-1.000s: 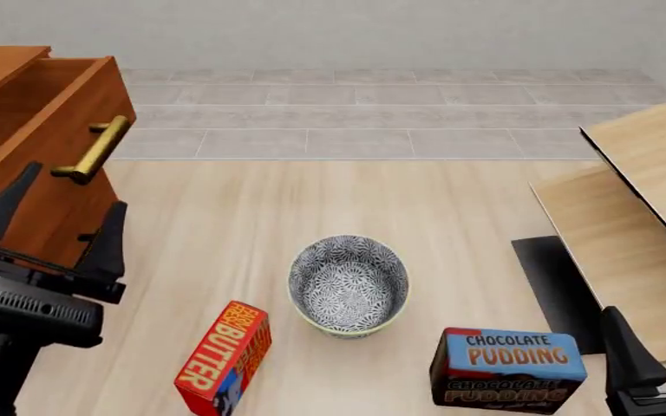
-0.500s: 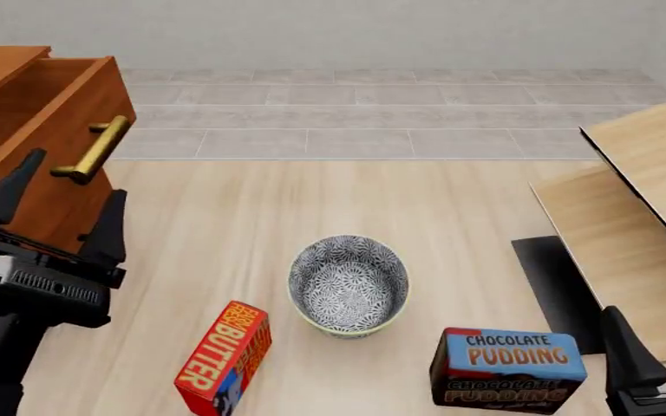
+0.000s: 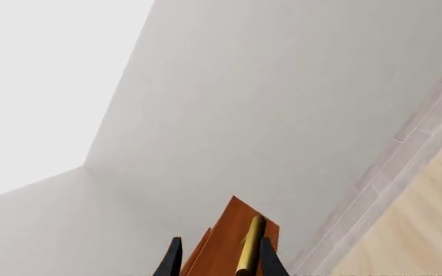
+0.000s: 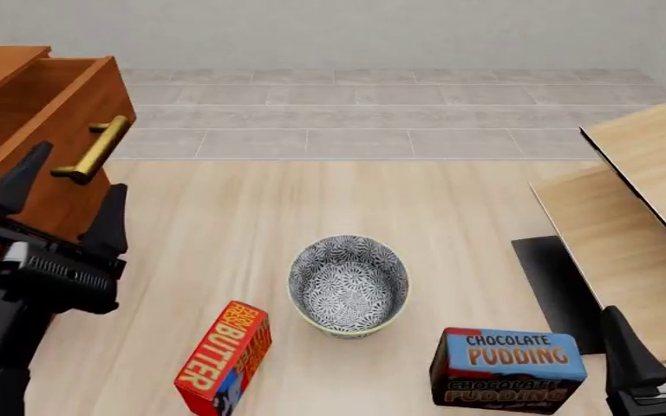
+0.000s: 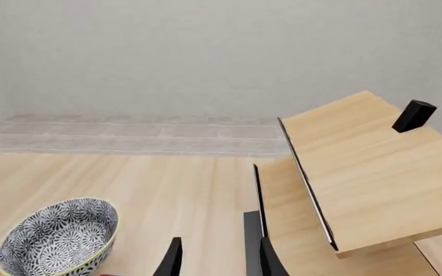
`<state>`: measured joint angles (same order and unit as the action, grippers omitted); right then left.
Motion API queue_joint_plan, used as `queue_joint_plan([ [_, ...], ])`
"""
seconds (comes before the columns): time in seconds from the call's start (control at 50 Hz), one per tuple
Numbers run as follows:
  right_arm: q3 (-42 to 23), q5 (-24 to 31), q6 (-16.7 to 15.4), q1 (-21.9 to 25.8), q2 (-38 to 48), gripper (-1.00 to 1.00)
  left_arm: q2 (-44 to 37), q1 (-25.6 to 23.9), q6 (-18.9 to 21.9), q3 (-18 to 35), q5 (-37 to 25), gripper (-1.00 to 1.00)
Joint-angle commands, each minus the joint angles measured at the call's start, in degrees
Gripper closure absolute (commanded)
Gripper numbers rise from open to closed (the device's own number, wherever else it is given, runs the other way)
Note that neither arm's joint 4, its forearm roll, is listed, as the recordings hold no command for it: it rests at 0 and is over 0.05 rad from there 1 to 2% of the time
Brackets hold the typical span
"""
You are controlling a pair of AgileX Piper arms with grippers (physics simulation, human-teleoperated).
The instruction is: Close the top drawer of the cabinet.
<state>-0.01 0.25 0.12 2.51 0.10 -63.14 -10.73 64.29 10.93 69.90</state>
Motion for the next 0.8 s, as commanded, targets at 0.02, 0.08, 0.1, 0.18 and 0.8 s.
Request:
queue_joint_plan([
  [0.02,0.0,0.06,-0.01,0.04,0.02,-1.0,-1.35,0.7,1.24,0.68,0.0,-1.0],
  [0.08,0.0,0.08,-0.05,0.04,0.04,-1.0,-1.29,0.79,1.67,0.68,0.0,-1.0],
  [0.1,0.0,0.08,-0.05,0.03,0.05,-1.0,-1.38,0.84,1.77,0.7,-0.01,-1.0],
  [0.18,0.0,0.07,-0.12,-0.01,0.12,-1.0,-2.13,1.05,2.03,1.1,-0.01,-1.0],
  [0.8,0.0,0.11,-0.35,0.04,0.36,-1.0,-6.12,3.31,2.17,3.63,-0.01,-1.0],
])
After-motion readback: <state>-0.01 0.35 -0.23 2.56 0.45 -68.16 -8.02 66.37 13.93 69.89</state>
